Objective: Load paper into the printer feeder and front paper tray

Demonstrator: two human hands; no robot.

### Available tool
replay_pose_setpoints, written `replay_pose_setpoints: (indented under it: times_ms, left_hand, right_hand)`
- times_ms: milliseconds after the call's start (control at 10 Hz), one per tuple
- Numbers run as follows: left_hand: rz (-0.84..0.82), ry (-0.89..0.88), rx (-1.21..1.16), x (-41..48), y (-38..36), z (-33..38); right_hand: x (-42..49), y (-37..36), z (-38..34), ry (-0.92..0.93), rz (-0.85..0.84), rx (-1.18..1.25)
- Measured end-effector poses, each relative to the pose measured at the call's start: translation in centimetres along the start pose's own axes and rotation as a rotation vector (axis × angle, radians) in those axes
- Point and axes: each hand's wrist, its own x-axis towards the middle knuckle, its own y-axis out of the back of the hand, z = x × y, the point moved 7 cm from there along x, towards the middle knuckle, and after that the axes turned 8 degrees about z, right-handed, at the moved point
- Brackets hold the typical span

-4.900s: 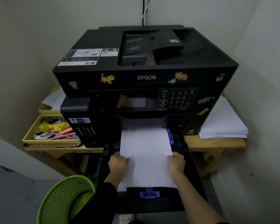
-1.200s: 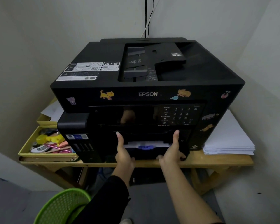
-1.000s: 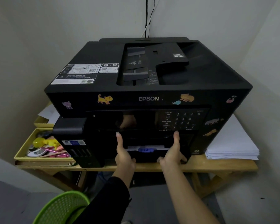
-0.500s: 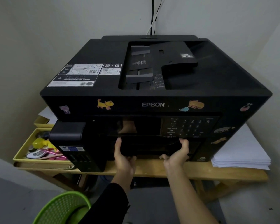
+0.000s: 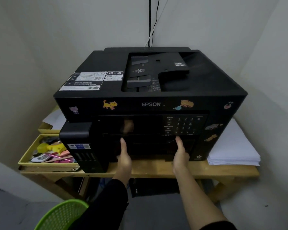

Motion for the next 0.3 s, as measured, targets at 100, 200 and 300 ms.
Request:
replay_pose_setpoints:
  times_ms: [100,200,300]
  left_hand:
    - [0.111,-0.114,0.326,-1.5,0.6,-0.1]
    - [0.114,-0.322,0.678,-2.7,0.0,-0.3]
    - [0.136,-0.487,0.750,-4.8,-0.8,0.7]
  right_hand:
    - [-1.5,1.0,-1.5,0.210,0.093,-0.233]
    - [-3.8,0.7,-2.5,0.431,0.112,-0.506]
    - [-6.8,0.5,-3.6,0.603,0.175,-0.648]
